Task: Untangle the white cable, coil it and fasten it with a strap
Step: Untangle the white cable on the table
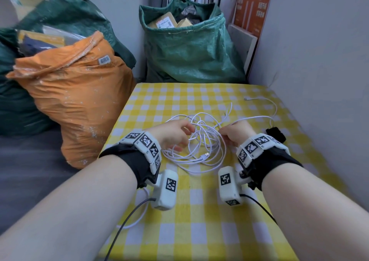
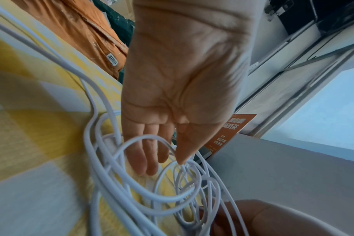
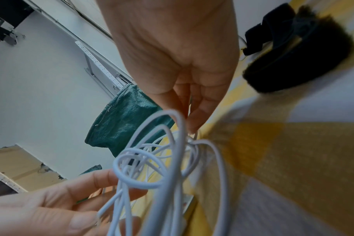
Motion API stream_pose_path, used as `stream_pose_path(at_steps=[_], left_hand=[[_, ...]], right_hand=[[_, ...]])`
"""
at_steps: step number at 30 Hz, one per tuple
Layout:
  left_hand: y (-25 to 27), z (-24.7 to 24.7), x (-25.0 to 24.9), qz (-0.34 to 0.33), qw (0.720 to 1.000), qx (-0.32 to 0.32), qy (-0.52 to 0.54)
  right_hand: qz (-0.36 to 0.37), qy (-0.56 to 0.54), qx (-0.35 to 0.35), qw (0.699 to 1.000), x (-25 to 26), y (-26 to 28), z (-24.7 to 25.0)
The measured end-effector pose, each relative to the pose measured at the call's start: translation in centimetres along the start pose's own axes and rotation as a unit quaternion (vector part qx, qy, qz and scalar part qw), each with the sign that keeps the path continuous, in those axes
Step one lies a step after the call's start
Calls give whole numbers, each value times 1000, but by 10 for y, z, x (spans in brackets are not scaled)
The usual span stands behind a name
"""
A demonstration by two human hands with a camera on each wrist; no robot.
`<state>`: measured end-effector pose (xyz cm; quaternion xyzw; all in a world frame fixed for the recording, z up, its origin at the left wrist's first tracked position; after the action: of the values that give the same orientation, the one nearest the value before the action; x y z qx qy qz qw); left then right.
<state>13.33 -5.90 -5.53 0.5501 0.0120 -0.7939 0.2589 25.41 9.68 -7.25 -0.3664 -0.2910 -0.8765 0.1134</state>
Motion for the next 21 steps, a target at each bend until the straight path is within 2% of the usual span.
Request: stream_pose_path(at_steps=[5, 10, 12, 16, 17, 21], left_hand=[[-1, 1, -8, -18, 998, -8, 56], [-2, 4, -15, -39, 999, -31, 23], [-3, 4, -17, -45, 996, -63, -33], [-3, 11, -24, -45, 969, -194, -145], [-3, 12, -25, -39, 966, -201, -156], [-1, 11, -25, -18, 975, -127, -183]], right_hand=[[7, -80, 37, 996, -1, -3, -4], [-5, -187, 99, 977, 6, 4, -12], [-3, -195, 105, 975, 8, 7, -11], [-10, -168, 103, 980, 9, 13, -7], [-14, -162, 98, 982, 10, 15, -7], [-29, -155, 94, 983, 10, 20, -5]])
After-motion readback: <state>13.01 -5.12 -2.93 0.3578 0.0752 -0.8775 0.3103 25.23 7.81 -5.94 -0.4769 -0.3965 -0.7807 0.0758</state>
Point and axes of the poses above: each hand's wrist, its own y-axis away from the middle knuckle, its own z-axis out of the back of the hand, x = y × z, the point moved 2 cm from there along -y, towards the middle knuckle, and after that the axes turned 9 degrees about -z, right-handed, at the moved point
